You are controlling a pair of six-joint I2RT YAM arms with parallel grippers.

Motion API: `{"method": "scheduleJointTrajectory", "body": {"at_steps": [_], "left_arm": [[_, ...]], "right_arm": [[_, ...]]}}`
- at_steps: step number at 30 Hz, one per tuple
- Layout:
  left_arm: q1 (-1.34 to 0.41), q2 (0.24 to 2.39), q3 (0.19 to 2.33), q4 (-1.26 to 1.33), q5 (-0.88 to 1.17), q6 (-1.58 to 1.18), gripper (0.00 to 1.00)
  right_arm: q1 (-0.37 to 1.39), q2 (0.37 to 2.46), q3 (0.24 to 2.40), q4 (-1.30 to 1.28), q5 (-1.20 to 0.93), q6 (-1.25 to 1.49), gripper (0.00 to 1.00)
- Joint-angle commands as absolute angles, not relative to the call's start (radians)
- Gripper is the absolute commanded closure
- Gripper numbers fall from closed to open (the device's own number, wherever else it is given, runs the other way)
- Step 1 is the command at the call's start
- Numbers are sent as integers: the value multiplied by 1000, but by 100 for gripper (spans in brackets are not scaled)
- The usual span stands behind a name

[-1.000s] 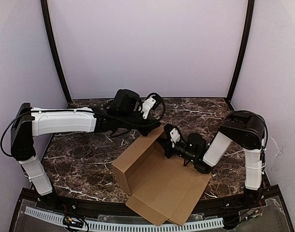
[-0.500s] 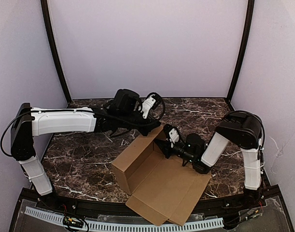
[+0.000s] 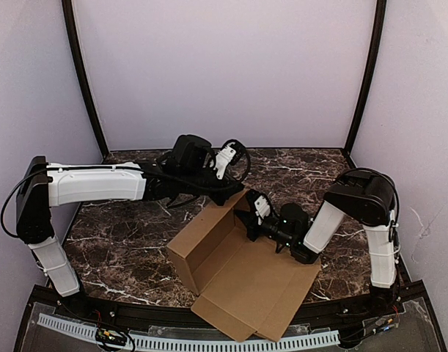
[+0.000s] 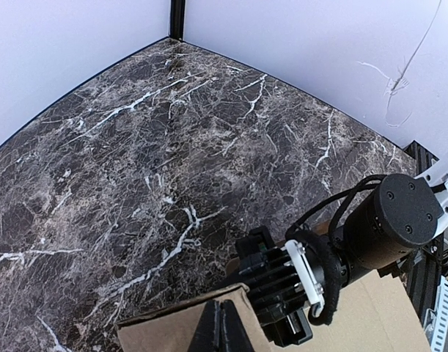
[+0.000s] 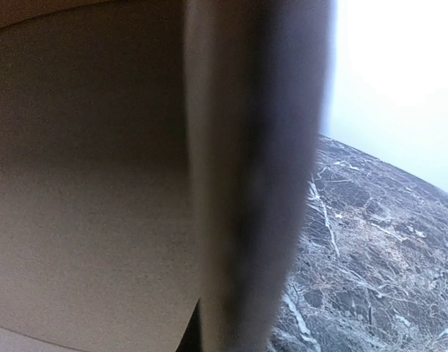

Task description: Fold the paper box

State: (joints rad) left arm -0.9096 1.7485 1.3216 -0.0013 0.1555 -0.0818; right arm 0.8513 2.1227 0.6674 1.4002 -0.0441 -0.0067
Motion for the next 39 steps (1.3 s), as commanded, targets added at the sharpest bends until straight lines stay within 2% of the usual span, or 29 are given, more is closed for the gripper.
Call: {"method": "scheduleJointTrajectory", "body": {"at_steps": [1,17,24,27,31,39], "left_arm": [[-926,1767,1313,-106,186,-90,99],[-977,1761,1238,-29,169,-164,99],[-984,1753,1206,-14,162,-180,99],[-984,1747,1187,-9,150,-184,99],[-984,1724,1163,19,115,-186,99],[-985,1633,1226,7,55,-161,99]], "right_arm": [[854,2147,675,1334,-12,-18,100],[864,2122,655,1396,33,0,100],[864,2099,655,1404,52,-6,91],[864,2092,649,1415,58,-8,90],[864,2088,638,1418,59,-11,100],[866,2094,608,1448,59,-10,100]]}}
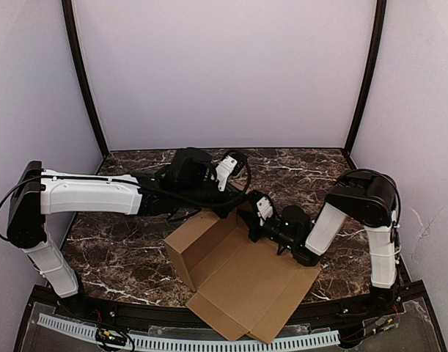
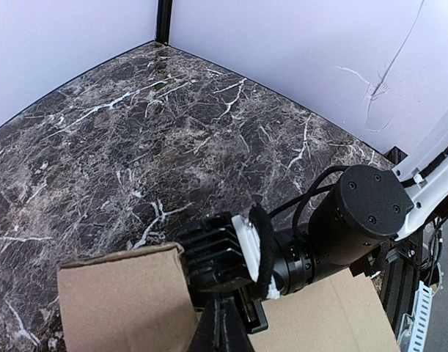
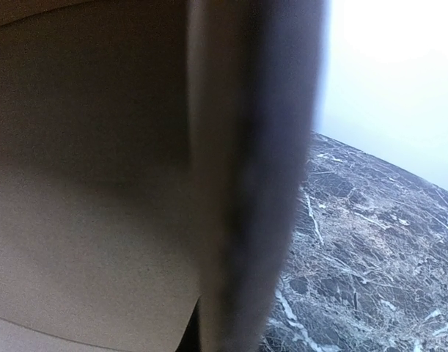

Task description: Fold the paper box

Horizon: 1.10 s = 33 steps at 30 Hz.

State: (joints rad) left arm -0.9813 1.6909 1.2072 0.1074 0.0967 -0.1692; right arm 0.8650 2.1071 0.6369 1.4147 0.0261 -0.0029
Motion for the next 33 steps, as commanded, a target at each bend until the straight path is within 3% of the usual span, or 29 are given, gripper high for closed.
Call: {"method": "scheduleJointTrajectory", "body": {"at_steps": [1,8,25,33], "left_arm": [[-985,1626,1245,6,47,-159,99],[-971,1636,1343,-72,13,-84,98],[-944,1808,1328,-30,95,-109,99],[-944,1808,1313,-33,98,-112,99]], "right_arm": [[868,2095,604,1450,59,-11,100],[875,2100,588,1483,63,-20,100],[879,2094,554,1538,58,-28,100],[882,2093,536,1584,76,-28,76]]}}
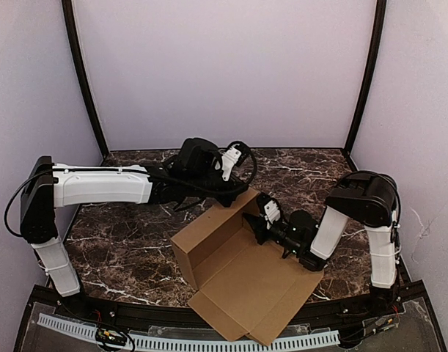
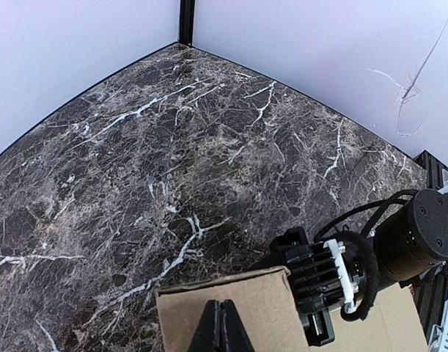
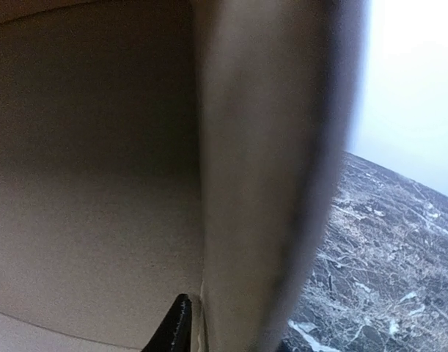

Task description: Fold the paper box

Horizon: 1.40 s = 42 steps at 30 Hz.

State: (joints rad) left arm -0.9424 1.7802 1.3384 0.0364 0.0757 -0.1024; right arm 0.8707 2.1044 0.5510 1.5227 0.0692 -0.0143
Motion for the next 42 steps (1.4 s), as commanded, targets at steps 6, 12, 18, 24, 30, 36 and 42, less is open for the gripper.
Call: {"method": "scheduleJointTrajectory", "body": {"at_steps": [6,12,18,24,30,36,42], "left_arm": [[-944,1807,1312,-34,99,-115,99],[-944,1806,1313,-37,94,-115,99],[-945,1806,1312,-38,96,-123,99],[-945,1805,1310,-37,98,-128,99],[-944,1802,1307,-37,99,-131,99],[-945,1800,1305,-38,99,-132,99],[-945,1800,1307,-38,100,-132,99]], "right_arm": [[885,2084,517,1638,106,-36,67],[885,2089,514,1691,152,-44,66],[885,2096,537,1712,163,-40,66],[885,2075,562,1712,165,-63,64],[885,2059,572,1711,171,-80,64],[884,2041,571,1711,170,-87,66],[884,2029,564,1711,167,-88,73]]}}
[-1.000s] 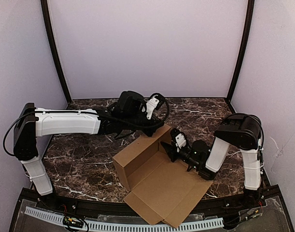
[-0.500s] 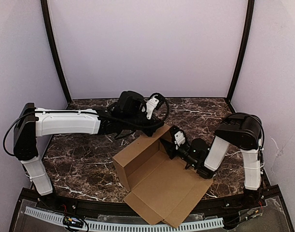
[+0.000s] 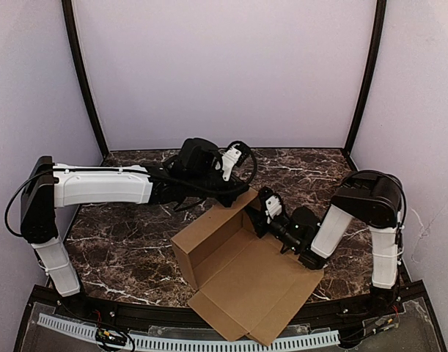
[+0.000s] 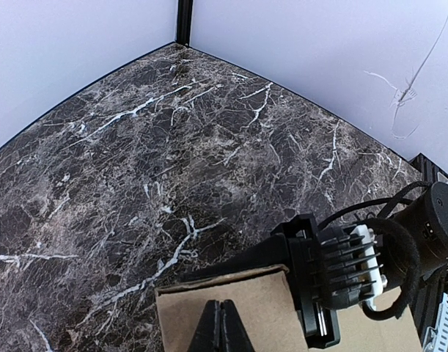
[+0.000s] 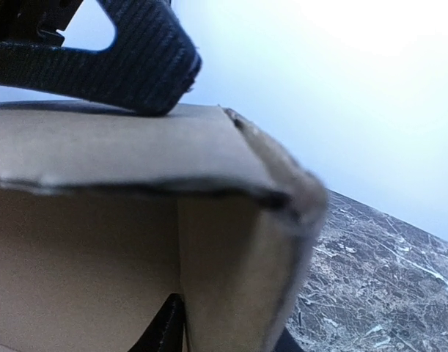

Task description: Fold the paper box

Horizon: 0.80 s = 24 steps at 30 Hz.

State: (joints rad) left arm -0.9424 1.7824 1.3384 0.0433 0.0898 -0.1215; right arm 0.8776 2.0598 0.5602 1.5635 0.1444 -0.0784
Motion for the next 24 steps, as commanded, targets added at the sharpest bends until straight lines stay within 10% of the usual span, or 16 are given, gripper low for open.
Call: {"method": "scheduleJointTrajectory", "body": {"at_steps": [1,4,19,24], "left_arm": [[-945,1799,1307,-37,100,-134,99],[-946,1802,1306,-35,103,-138,99],[-951,1807,1306,-31,116,-160,99],[-951,1810,1304,-29,113,-162,99]], "right_arm": [[884,2027,563,1711,165,-88,80],[884,2026,563,1712,155,-90,100],[885,2026,553,1713,145,-81,100],[885,2027,533,1713,150,-69,82]]}}
